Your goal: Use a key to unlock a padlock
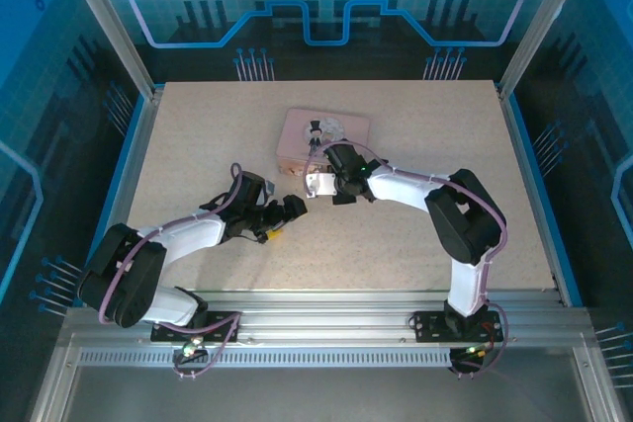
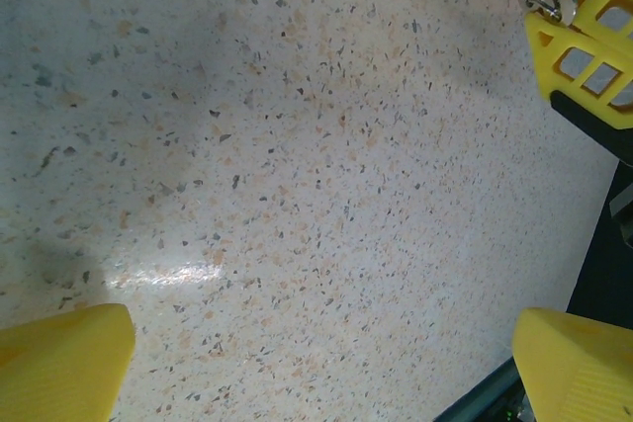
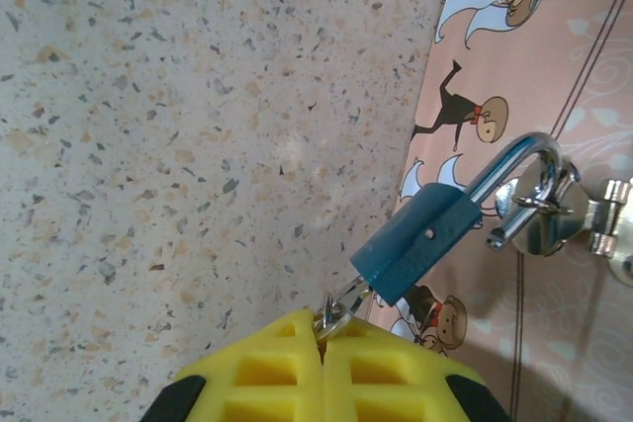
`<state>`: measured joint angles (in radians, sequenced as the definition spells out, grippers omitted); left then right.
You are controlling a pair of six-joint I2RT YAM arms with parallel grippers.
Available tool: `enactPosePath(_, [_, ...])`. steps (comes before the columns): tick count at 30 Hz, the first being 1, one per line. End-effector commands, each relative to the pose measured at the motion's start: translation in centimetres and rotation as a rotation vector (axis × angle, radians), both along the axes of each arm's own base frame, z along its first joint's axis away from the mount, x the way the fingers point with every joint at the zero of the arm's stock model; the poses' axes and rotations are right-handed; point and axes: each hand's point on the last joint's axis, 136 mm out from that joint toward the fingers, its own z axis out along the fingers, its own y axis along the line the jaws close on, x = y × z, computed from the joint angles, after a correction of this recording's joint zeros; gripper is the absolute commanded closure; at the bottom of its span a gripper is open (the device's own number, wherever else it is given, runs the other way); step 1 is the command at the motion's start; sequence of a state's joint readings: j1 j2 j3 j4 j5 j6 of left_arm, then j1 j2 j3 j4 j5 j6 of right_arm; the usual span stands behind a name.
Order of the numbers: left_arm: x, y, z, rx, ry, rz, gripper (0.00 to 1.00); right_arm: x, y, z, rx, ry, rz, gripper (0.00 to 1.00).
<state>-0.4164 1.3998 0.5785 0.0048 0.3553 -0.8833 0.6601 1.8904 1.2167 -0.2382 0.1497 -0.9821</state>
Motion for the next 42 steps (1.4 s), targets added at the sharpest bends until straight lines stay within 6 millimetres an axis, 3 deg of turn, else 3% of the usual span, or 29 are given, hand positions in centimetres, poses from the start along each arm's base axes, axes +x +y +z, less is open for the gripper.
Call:
enactPosePath(1, [0.0, 0.4, 0.0, -0.002, -0.002, 0.001, 0.01, 1.5, 1.7, 1.6, 0.022, -0.061, 0.045, 1.00])
enactPosePath(9, [-0.2, 0.5, 0.0, -0.004, -0.003, 0.006, 0.01, 2.5, 4.0, 1.3, 0.006, -0.075, 0.113, 1.00])
enactPosePath(14, [-0.1, 1.4, 0.5, 0.005, -0.020, 0.041, 0.01, 1.1, 3.8, 0.9, 0.013, -0.056, 0.093, 1.00])
enactPosePath(22, [1.6, 4.8, 2.8, 0.033, -0.090, 0.159, 0.01, -2.2, 2.3, 0.9, 0.016, -0.065, 0.056, 1.00])
enactPosePath(28, [4.6, 6.9, 5.0, 0.052, -0.144, 0.233, 0.01, -4.5, 2.2, 1.1, 0.032, -0.060, 0.059, 1.00])
enactPosePath(32, [7.6, 8.1, 5.9, 0.061, -0.167, 0.271, 0.01, -4.6, 1.7, 0.8, 0.030, -0.051, 0.046, 1.00])
enactPosePath(36, [10.3, 8.1, 6.2, 0.064, -0.172, 0.264, 0.01, -3.8, 1.7, 1.4, 0.049, -0.056, 0.043, 1.00])
enactPosePath(42, [13.8, 8.2, 4.8, 0.077, -0.142, 0.261, 0.01, -1.3, 1.1, 1.9, 0.057, -0.064, 0.033, 1.00])
